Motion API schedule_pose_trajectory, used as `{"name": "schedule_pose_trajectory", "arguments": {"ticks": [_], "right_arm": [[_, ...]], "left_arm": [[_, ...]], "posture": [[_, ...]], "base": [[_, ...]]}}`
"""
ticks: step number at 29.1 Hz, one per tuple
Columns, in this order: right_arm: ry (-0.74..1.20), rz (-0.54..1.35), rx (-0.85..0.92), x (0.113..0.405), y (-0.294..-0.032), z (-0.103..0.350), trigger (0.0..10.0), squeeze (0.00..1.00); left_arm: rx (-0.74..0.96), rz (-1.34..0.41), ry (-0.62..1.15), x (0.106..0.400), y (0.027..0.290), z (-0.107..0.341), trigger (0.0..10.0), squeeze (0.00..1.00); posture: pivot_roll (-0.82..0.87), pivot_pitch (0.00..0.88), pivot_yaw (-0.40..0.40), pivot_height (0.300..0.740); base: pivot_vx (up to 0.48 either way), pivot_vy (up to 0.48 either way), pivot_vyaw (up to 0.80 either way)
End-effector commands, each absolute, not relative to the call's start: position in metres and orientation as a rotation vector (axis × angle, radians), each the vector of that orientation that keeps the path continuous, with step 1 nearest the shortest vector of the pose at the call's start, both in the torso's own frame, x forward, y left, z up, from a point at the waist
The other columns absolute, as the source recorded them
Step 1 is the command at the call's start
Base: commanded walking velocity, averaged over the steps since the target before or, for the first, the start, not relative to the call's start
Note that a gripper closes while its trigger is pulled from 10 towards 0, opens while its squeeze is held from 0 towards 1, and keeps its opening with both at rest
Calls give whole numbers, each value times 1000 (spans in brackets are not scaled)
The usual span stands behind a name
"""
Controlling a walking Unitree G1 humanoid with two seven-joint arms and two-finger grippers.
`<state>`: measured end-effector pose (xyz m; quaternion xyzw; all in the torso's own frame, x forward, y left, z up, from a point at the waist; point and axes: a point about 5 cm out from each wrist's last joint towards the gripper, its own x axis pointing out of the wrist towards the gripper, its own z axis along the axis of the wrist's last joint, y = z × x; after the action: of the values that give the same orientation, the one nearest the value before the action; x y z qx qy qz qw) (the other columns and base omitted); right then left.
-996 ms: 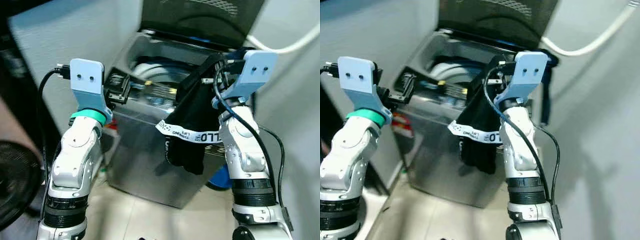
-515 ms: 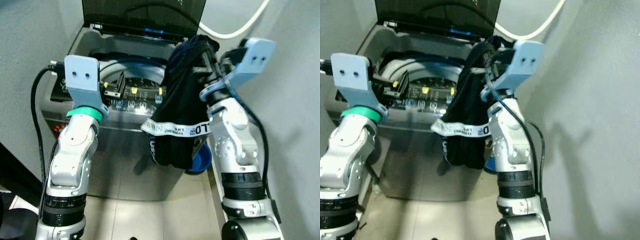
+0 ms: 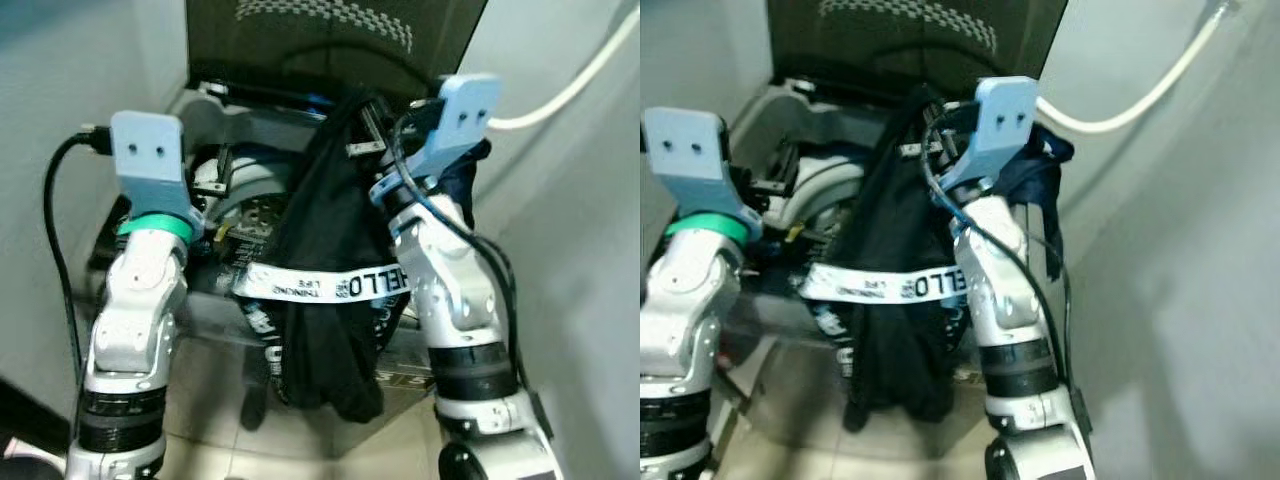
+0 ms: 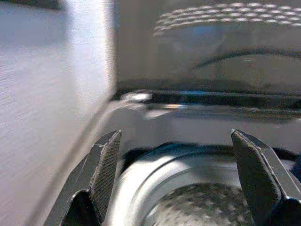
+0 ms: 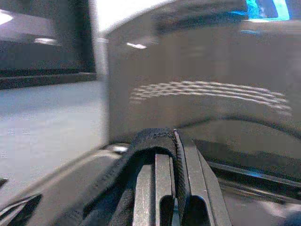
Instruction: Clothes washing
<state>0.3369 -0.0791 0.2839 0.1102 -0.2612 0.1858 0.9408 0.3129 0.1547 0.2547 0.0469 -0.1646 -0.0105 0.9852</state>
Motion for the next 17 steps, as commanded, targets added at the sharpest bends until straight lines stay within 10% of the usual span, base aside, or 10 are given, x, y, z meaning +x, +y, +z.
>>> {"name": "schedule_pose_trajectory", "arguments": {"ticks": [1, 17], "right_arm": [[-533, 346, 221, 338, -87, 282, 10000, 0], [-549, 358, 198, 338, -86, 283, 10000, 0]], "left_arm": [[100, -49, -335, 312, 148, 254, 10000, 0], [95, -78, -361, 309, 145, 258, 10000, 0]], "posture": [[60, 9, -47, 740], [67, 8, -49, 740]], "base": [[0, 0, 0], [0, 0, 0]]}}
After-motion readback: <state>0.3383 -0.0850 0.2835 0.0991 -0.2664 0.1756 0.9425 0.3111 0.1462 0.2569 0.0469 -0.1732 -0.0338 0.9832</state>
